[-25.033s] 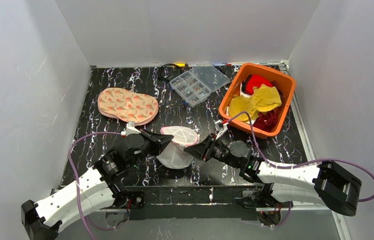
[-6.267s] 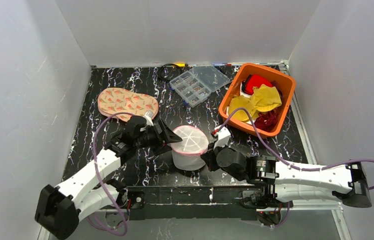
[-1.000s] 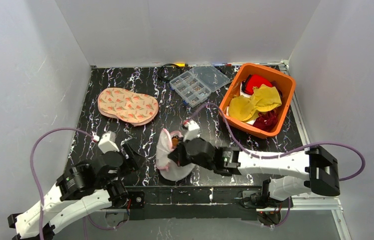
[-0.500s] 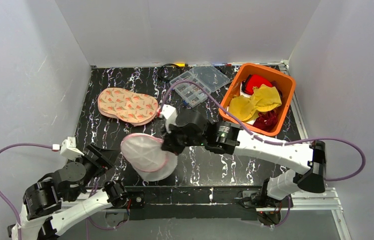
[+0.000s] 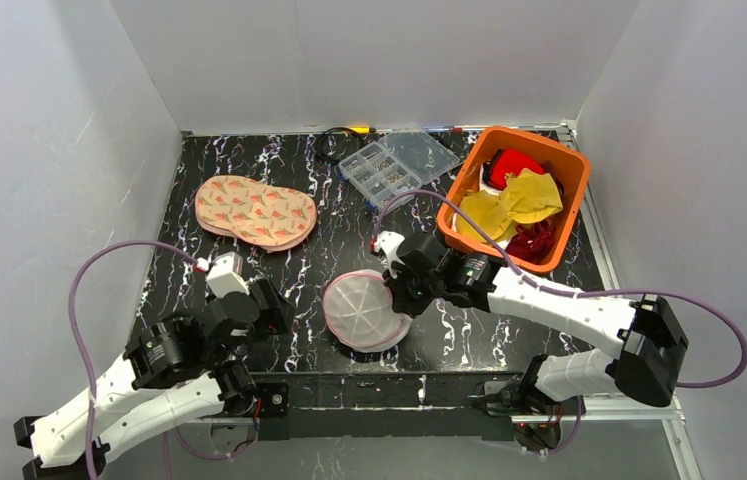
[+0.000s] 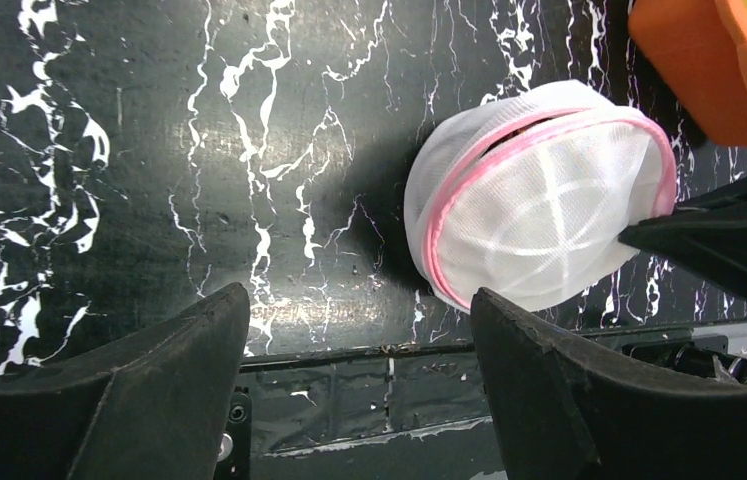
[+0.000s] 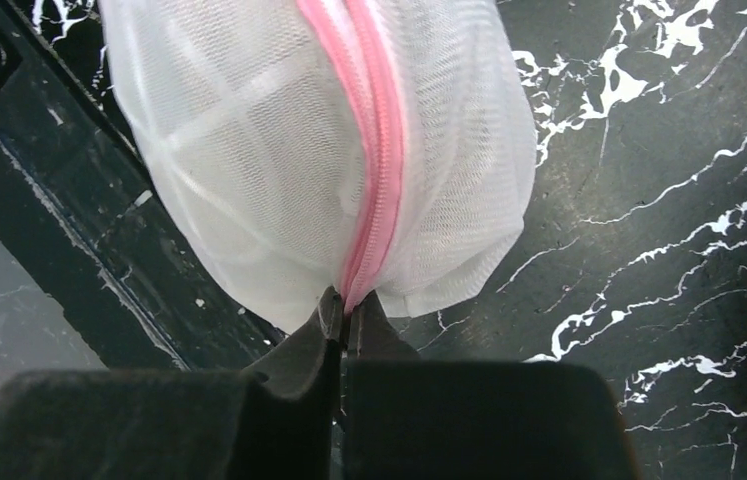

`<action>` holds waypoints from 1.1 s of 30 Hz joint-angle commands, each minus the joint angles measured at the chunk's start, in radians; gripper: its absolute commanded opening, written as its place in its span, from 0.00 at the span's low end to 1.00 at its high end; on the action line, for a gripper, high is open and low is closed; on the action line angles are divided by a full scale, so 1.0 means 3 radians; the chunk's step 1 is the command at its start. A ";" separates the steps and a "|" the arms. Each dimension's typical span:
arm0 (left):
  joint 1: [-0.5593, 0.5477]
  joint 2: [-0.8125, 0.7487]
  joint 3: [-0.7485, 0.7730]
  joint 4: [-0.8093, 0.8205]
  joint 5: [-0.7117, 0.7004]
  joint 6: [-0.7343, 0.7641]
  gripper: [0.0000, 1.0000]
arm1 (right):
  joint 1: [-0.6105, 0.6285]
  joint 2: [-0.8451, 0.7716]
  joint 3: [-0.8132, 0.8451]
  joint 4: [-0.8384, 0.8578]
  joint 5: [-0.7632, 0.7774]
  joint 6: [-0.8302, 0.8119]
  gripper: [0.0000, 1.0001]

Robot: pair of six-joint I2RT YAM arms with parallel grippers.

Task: Unzip the laundry bag and remove the bra
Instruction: Place the laundry bag at the center of the board, then open the laundry bag at the center of the board.

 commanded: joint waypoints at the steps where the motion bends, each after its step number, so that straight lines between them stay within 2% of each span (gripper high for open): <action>1: 0.0001 -0.0039 -0.0165 0.0234 0.0109 0.0083 0.79 | -0.0044 -0.0034 0.0103 -0.0046 0.0185 -0.0102 0.14; 6: 0.0003 -0.0135 -0.0311 0.0276 0.0161 0.0029 0.80 | -0.0050 -0.0124 0.0193 -0.0159 0.0527 0.0008 0.55; 10: 0.0001 -0.0127 -0.0368 0.0311 0.0211 0.0037 0.80 | -0.0048 -0.0283 0.0444 -0.0430 0.0781 0.0030 0.78; 11: 0.0001 -0.0095 -0.0367 0.0337 0.0218 0.0066 0.80 | -0.0044 -0.0327 0.0534 -0.0527 0.0838 0.0030 0.80; 14: 0.0003 0.0008 -0.0337 0.0480 0.0202 0.0239 0.82 | -0.0044 -0.0528 0.0717 -0.0657 0.0835 0.0125 0.82; 16: 0.0003 0.0110 -0.0297 0.0699 0.0184 0.0463 0.85 | -0.0046 -0.0709 0.0669 -0.0491 0.0652 0.0319 0.82; 19: 0.0007 0.0373 -0.0174 0.1026 0.0156 0.0859 0.87 | -0.0040 -0.0988 0.0231 0.0102 0.0192 0.0785 0.80; 21: 0.0014 0.0607 -0.0050 0.1110 0.0083 0.0999 0.86 | 0.0053 -0.1055 -0.0055 0.0588 0.0203 0.1129 0.77; 25: 0.0116 0.0919 0.0079 0.1083 0.0061 0.0907 0.75 | 0.0546 -0.0691 -0.0049 0.0908 0.0945 0.1361 0.77; 30: 0.0152 0.0764 -0.0117 0.0827 -0.0025 0.0451 0.63 | 0.1020 0.0281 0.0714 0.0374 0.2163 0.1529 0.80; 33: 0.0152 0.0474 -0.0280 0.0637 -0.0109 0.0181 0.63 | 0.1108 0.0706 0.1007 0.0175 0.2687 0.1664 0.82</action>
